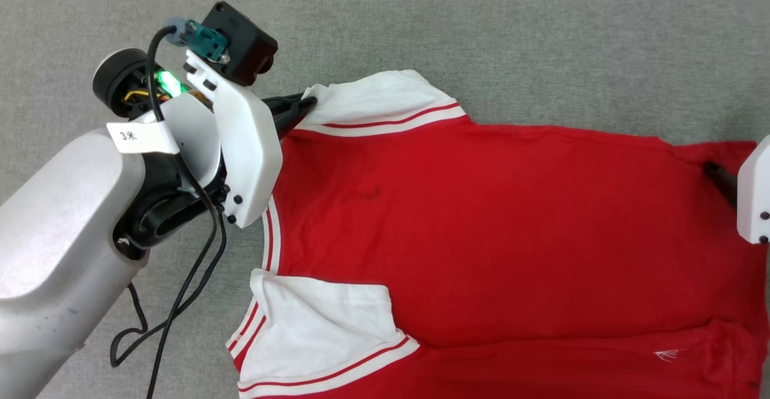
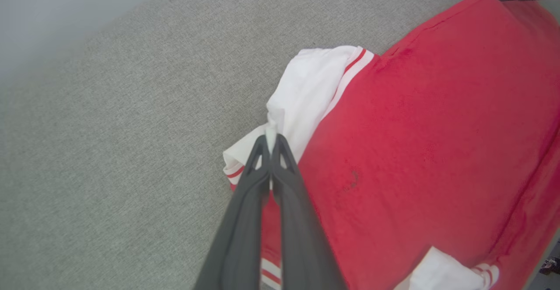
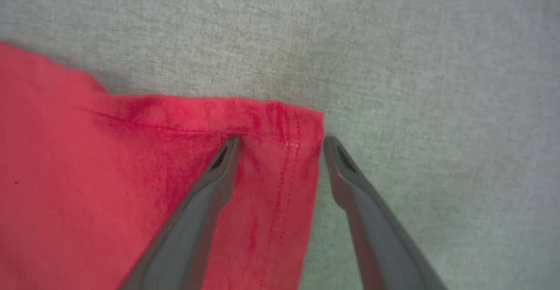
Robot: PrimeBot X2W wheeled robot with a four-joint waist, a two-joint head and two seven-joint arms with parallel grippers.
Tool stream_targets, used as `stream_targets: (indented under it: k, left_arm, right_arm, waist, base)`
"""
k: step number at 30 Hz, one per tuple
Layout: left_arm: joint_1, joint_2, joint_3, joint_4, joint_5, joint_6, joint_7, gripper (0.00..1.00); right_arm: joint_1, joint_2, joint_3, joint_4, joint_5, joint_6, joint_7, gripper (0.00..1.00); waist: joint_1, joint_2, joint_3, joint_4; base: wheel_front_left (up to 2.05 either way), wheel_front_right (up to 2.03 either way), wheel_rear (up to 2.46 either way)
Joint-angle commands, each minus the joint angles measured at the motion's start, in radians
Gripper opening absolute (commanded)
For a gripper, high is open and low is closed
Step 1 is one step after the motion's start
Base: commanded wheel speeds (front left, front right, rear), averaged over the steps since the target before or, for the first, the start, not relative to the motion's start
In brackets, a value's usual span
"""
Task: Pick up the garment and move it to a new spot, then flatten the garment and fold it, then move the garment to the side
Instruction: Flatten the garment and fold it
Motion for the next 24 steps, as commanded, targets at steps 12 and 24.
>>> stream_targets:
  k: [12, 24]
  left_arm:
    - [0.034, -0.009, -0.005, -0.002, -0.002, 0.014, -0.026, 0.0]
    - [0.124, -0.005, 0.019, 0.043, -0.021, 0.047, -0.121, 0.0]
  right_arm:
    - [0.033, -0.014, 0.068, 0.097, 0.009, -0.001, -0.083, 0.0]
    - [0.026, 0.004, 0.011, 0.168, 0.12, -0.001, -0.349, 0.0]
  waist:
    - [0.0, 0.0, 0.023, 0.041]
    - [0.0, 0.0, -0.093, 0.021]
  base:
    - [0.0, 0.0, 0.0]
    - [0.0, 0.0, 0.0]
